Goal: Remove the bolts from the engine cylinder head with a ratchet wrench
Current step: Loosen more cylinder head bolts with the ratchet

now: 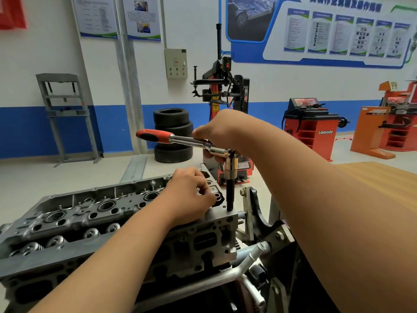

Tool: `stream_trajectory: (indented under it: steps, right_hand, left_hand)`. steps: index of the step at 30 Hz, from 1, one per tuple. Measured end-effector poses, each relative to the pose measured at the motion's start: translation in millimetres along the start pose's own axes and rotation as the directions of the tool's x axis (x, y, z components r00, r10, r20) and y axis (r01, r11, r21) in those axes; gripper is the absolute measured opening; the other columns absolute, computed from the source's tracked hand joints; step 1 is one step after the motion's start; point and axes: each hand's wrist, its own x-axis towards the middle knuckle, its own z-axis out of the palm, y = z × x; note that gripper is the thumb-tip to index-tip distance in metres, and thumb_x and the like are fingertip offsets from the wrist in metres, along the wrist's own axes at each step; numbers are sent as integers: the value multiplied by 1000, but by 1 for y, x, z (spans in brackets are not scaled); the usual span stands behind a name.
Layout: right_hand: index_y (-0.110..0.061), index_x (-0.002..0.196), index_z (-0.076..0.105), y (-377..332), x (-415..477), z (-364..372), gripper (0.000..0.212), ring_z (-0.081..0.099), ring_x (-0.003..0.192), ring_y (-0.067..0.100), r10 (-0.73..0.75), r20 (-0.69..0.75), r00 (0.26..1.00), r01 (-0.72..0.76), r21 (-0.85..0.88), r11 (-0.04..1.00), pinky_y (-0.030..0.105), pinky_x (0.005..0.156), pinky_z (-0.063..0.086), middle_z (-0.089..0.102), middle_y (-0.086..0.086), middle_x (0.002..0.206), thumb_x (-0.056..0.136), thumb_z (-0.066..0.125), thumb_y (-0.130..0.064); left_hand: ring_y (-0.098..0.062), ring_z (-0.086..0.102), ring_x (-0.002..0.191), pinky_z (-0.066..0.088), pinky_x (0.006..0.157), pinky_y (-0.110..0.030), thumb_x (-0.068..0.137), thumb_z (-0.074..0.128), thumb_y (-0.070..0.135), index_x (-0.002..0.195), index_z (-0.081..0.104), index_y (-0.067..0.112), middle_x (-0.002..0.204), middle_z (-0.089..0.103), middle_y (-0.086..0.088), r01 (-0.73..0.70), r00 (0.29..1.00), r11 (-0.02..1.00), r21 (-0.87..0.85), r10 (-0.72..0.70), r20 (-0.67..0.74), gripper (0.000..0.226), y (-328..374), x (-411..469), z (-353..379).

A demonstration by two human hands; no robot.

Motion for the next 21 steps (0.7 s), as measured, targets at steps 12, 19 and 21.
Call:
stream_trajectory:
  steps: [12, 19, 21]
  right_hand:
    - [-7, 88, 64, -2, -4, 0, 28, 56, 73, 19, -35, 57, 998, 35, 8, 999, 31, 74, 50, 69, 13, 105, 94, 53, -32]
    - [-14, 73, 57, 2, -4, -4, 27, 54, 68, 17, -29, 49, 998, 31, -28, 999, 26, 64, 47, 68, 9, 103, 94, 53, -31]
    - [-11, 75, 60, 3, -3, -5, 30, 53, 62, 14, -14, 32, 999, 15, -19, 1000, 25, 62, 48, 68, 7, 89, 94, 54, -33]
  left_hand:
    - [-5, 27, 125, 27, 108, -31, 86, 54, 25, 112, 65, 37, 125, 45, 20, -67, 998, 989, 133, 63, 31, 31, -3, -1, 1]
    - [-4, 36, 114, 34, 95, -25, 86, 56, 26, 91, 67, 28, 111, 48, 17, -46, 996, 999, 22, 47, -70, 12, -1, -2, -1]
    - [-5, 24, 129, 26, 111, -32, 89, 52, 28, 121, 63, 31, 129, 42, 19, -59, 997, 987, 149, 52, 48, 34, -3, -1, 2]
